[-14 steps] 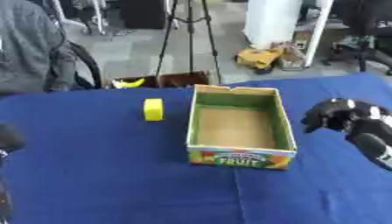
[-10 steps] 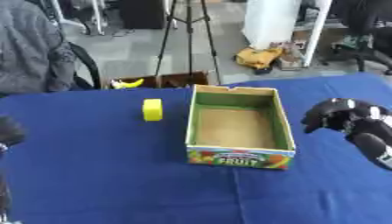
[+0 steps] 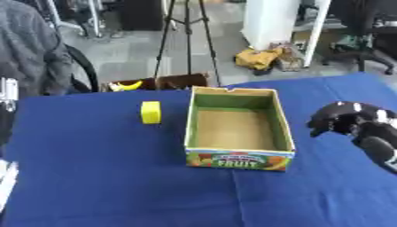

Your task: Pick up objects on the table and place them in the box.

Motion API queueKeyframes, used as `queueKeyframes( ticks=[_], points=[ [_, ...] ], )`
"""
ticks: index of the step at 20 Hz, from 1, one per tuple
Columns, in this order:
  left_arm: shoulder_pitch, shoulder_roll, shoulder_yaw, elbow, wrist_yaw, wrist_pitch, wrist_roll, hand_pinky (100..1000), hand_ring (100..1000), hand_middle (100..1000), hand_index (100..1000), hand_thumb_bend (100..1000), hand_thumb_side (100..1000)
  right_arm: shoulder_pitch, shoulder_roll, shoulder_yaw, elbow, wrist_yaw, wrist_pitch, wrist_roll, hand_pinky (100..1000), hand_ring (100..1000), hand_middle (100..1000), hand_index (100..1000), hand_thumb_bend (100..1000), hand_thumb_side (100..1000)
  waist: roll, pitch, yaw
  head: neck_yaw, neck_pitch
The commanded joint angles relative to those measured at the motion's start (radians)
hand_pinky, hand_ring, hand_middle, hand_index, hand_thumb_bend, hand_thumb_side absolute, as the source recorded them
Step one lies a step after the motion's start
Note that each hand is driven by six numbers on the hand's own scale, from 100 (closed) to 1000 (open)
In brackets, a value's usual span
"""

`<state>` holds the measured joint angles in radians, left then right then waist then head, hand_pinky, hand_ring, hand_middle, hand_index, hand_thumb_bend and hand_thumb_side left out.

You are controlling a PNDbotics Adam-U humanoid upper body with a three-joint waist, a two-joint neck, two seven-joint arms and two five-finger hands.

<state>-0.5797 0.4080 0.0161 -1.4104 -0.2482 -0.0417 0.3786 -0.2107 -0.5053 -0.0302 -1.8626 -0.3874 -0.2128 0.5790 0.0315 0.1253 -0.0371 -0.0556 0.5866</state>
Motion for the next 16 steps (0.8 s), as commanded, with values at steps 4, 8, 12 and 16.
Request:
queueKeyframes(
  ticks=[4,8,12,16],
  points=[
    [-0.153,0.053,0.011,0.269,-0.057,0.018,-0.067,623,590,567,747,239,893,-0.012,-0.012,0.002,-0.013,0.017,0.002,0.013,696,761,730,787,417,580,0.006,-0.008,-0.016,0.010,-0.020],
    [-0.226,0.064,0.013,0.434,-0.101,0.024,-0.079,627,593,571,755,225,874,-0.019,-0.019,0.010,-0.015,0.025,0.002,0.023,696,761,730,787,417,582,0.022,0.001,-0.041,0.024,-0.029],
    [-0.279,0.071,0.016,0.561,-0.199,0.042,-0.114,639,609,585,768,219,838,-0.028,-0.027,0.017,-0.018,0.030,0.003,0.033,696,761,730,787,416,585,0.041,0.010,-0.074,0.044,-0.043],
    [-0.309,0.068,0.020,0.621,-0.307,0.060,-0.165,655,635,611,785,246,790,-0.043,-0.035,0.023,-0.022,0.038,0.003,0.042,696,761,730,787,416,587,0.064,0.025,-0.115,0.072,-0.063]
  ],
)
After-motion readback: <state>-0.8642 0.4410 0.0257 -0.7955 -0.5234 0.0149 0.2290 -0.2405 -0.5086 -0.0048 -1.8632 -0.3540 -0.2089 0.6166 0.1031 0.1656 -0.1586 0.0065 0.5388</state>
